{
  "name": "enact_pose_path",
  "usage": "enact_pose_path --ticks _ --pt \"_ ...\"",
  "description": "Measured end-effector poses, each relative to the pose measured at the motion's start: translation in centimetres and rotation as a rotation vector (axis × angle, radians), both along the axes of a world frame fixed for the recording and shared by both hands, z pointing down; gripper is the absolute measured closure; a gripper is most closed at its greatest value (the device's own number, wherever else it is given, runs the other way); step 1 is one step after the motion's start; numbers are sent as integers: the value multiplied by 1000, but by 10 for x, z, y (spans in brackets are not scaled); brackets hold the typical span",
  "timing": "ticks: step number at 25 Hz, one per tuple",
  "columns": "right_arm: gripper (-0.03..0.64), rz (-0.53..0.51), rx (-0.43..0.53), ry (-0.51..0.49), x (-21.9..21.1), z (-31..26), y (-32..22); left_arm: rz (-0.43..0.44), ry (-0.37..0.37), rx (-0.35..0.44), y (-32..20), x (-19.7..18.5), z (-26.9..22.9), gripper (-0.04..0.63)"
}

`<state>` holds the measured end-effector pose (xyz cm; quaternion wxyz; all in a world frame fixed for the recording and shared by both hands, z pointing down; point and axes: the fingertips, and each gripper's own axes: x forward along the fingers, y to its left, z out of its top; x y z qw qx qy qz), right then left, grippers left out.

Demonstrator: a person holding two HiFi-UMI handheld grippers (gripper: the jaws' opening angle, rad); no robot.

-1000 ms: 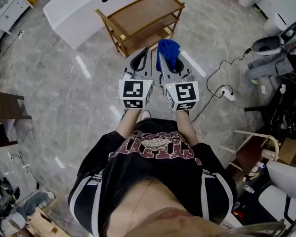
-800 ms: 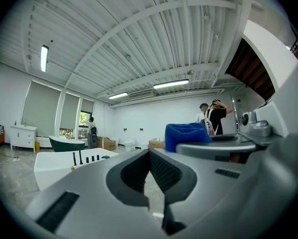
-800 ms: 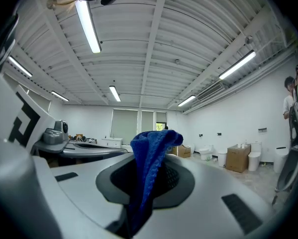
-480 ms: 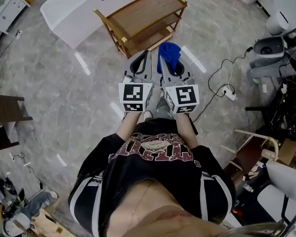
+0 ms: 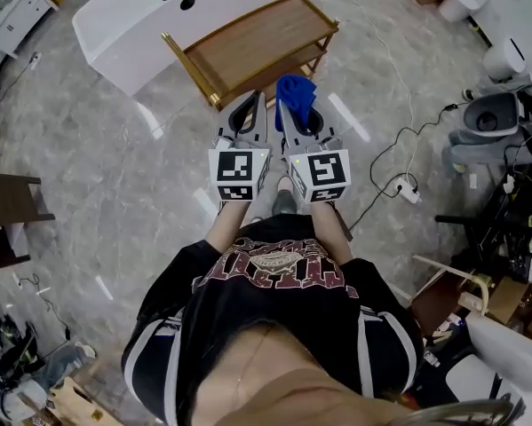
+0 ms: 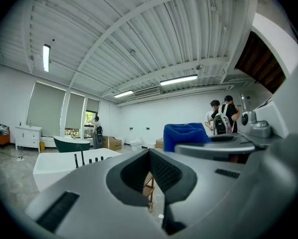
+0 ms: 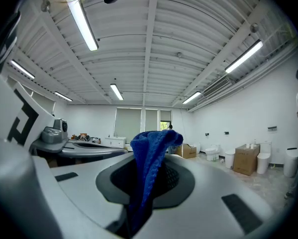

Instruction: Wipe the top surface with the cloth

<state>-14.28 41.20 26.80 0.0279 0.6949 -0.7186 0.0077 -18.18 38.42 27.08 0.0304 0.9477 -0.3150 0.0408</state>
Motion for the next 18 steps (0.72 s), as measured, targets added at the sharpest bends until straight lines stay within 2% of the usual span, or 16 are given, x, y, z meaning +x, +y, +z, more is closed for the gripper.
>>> enact_pose_path --ticks 10,18 --pt "560 -93 11 -1 75 -6 -49 -78 0 1 -46 75 -2 549" --pt "560 -142 11 -19 104 0 -73 -139 -9 -4 -67 98 5 549"
